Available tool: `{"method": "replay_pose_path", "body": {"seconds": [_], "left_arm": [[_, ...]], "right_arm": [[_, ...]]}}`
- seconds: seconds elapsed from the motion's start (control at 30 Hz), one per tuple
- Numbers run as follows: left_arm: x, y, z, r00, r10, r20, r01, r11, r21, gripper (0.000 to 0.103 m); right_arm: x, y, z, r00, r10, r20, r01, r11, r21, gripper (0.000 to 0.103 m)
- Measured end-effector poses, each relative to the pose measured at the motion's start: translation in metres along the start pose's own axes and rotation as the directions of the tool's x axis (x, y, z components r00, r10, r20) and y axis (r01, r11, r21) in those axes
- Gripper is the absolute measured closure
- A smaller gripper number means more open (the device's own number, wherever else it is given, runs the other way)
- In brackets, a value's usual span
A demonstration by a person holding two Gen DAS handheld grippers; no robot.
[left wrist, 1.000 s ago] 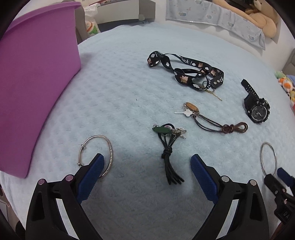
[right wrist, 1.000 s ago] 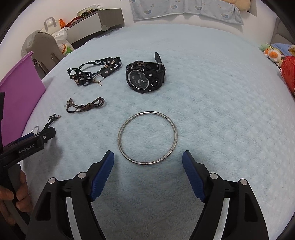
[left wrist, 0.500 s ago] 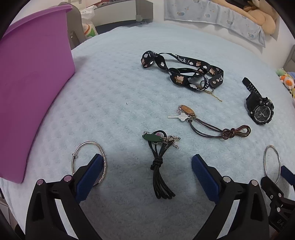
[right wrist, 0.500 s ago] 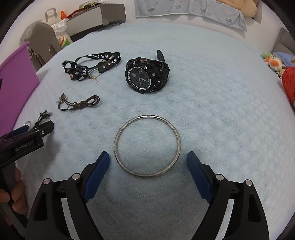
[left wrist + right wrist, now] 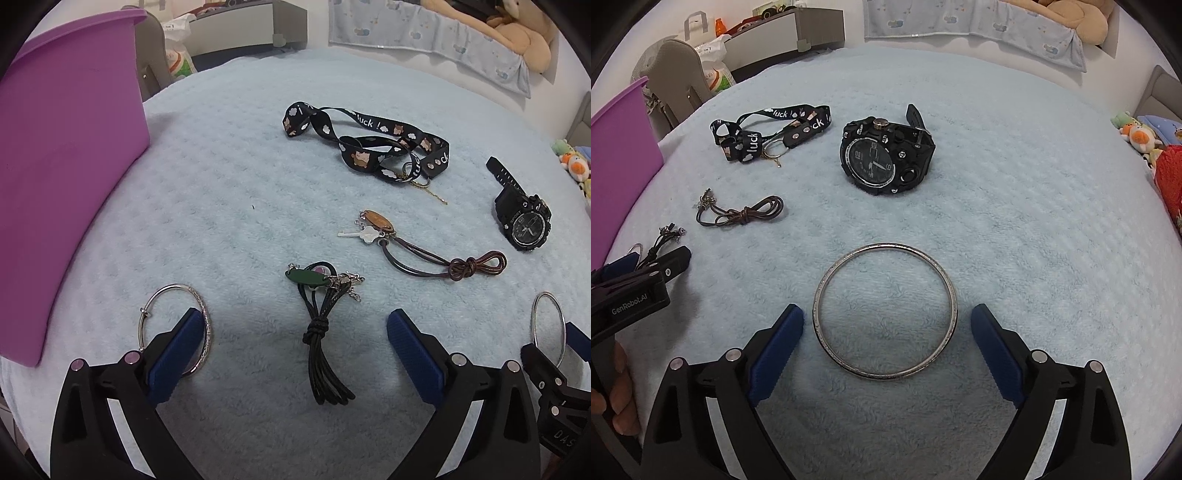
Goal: Organize jewelry
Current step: 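Close the left tool on the black cord keychain while the right tool grasps the silver hoop, then lift and carry the cord keychain and silver hoop over the pink tub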
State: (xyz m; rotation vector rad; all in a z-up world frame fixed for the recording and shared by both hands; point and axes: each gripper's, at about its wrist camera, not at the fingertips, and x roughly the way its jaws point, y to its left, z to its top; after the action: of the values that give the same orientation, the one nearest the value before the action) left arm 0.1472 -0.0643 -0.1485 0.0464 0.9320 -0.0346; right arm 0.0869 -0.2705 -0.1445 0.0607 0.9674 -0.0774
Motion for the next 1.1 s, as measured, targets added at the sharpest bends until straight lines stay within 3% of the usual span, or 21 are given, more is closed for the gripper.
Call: {"method": "replay_pose_path", "body": {"seconds": [0.3, 0.37, 0.57, 0.67, 0.7, 0.73, 1.1], "left_arm": [[-0.001, -0.004, 0.0, 1.0, 0.015, -0.002, -0.015, 1.0, 0.006, 0.006], [-0.003, -0.003, 0.0, 1.0, 0.007, 0.007, -0.007, 1.0, -0.001, 0.012], [-0.013, -0.007, -0.001, 0.999, -0.021, 0.046, 0.019, 0.999, 0.026, 0.054], [-0.016, -0.005, -0.002, 0.998, -0.023, 0.058, 0.022, 1.0, 0.018, 0.077], [-0.017, -0.003, -0.002, 0.998, -0.03, 0.058, 0.029, 0.999, 0.014, 0.089], [-0.018, -0.002, -0.002, 0.997, -0.048, 0.056, 0.047, 0.999, 0.014, 0.094], [-0.047, -0.002, -0.01, 0.993, -0.076, 0.09, 0.071, 0.996, 0.059, 0.094]], "right_arm": [[-0.001, -0.001, -0.002, 1.0, 0.0, 0.009, 0.0, 1.0, 0.0, 0.016], [-0.001, 0.0, -0.001, 1.0, 0.002, 0.008, -0.002, 1.0, -0.001, 0.016], [-0.005, 0.002, -0.002, 1.0, 0.009, 0.015, -0.009, 1.0, -0.005, 0.032], [-0.007, 0.002, -0.002, 1.0, 0.013, 0.015, -0.012, 1.0, -0.009, 0.032], [-0.007, 0.001, -0.002, 1.0, 0.017, 0.016, -0.017, 1.0, -0.004, 0.032], [-0.008, 0.001, -0.002, 1.0, 0.019, 0.018, -0.019, 1.0, -0.001, 0.032], [-0.025, -0.013, -0.01, 0.995, 0.089, 0.05, -0.092, 0.993, 0.079, 0.032]]}}
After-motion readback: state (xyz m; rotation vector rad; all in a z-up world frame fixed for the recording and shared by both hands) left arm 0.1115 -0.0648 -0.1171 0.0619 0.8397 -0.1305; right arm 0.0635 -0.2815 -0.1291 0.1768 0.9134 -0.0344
